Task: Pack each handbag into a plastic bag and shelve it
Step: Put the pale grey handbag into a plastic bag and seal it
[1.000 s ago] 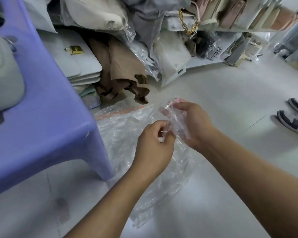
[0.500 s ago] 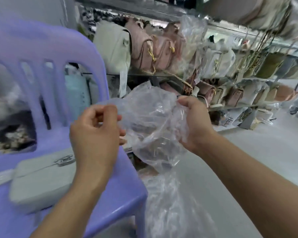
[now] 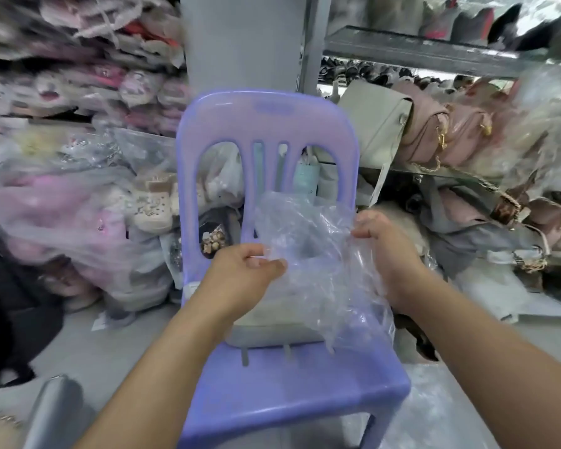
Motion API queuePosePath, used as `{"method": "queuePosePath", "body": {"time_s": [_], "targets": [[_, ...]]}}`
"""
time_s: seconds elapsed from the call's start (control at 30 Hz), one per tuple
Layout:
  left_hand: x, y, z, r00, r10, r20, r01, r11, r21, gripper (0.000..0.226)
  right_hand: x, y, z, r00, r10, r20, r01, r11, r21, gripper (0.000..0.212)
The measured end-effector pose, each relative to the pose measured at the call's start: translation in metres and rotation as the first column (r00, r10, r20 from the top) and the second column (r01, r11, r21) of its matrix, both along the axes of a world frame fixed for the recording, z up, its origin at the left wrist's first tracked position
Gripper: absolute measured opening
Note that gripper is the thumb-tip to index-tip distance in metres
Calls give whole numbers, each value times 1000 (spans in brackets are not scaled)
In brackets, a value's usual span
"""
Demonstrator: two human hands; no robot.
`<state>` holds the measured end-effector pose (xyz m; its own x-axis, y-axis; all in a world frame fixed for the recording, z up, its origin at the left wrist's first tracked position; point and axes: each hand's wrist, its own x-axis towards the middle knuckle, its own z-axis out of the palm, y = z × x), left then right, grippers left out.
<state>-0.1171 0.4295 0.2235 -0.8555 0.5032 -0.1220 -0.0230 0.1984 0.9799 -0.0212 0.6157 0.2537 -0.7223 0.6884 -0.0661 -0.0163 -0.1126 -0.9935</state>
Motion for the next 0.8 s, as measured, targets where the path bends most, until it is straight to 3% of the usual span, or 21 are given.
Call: {"method": "queuePosePath", "body": {"time_s": [0.1, 0.17, 0.2, 0.27, 0.33, 0.4, 0.43, 0.47, 0.53, 0.6, 0.63, 0.73, 0.8], "targets": [[-2, -13, 0, 973, 185, -136, -171, 979, 111, 12, -11, -10, -6, 993, -44, 113, 19, 977, 212, 32], [-7, -25, 11, 875, 384, -297, -339, 921, 192, 23, -17, -14, -10, 988, -71, 139, 18, 938, 346, 45], [-10, -31, 17, 786, 476, -394, -422, 880, 220, 28, -21, -17, -13, 983, -75, 167, 3, 919, 394, 50], [-16, -40, 29, 521, 589, -617, -570, 779, 262, 32, -27, -23, -18, 968, -140, 207, 1, 832, 555, 55], [-15, -43, 40, 246, 574, -781, -629, 708, 322, 39, -33, -30, -15, 972, -184, 149, 37, 741, 670, 39], [-10, -40, 46, 37, 479, -877, -593, 717, 367, 44, -35, -42, -1, 996, -53, 66, 11, 858, 514, 26], [-6, -36, 47, -30, 419, -907, -546, 753, 366, 43, -36, -49, 8, 996, 79, 37, -86, 948, 306, 32], [-3, -31, 45, -70, 356, -932, -485, 804, 344, 39, -36, -52, 15, 975, 220, -25, -218, 974, 66, 45], [2, -20, 39, -106, 203, -973, -372, 900, 228, 29, -35, -57, 25, 884, 429, -186, -462, 863, -206, 66], [6, -11, 31, -94, 33, -995, -321, 945, 62, 21, -37, -59, 28, 818, 514, -256, -567, 794, -217, 62], [8, -9, 26, -44, -20, -999, -305, 952, -6, 18, -41, -60, 26, 826, 502, -256, -553, 808, -204, 54], [16, -11, 16, 253, 14, -967, -262, 964, -55, 25, -54, -58, 12, 890, 372, -263, -438, 858, -267, 28], [15, -17, 13, 337, 126, -933, -338, 941, 5, 26, -61, -58, -4, 921, 334, -203, -382, 879, -285, 26]]}}
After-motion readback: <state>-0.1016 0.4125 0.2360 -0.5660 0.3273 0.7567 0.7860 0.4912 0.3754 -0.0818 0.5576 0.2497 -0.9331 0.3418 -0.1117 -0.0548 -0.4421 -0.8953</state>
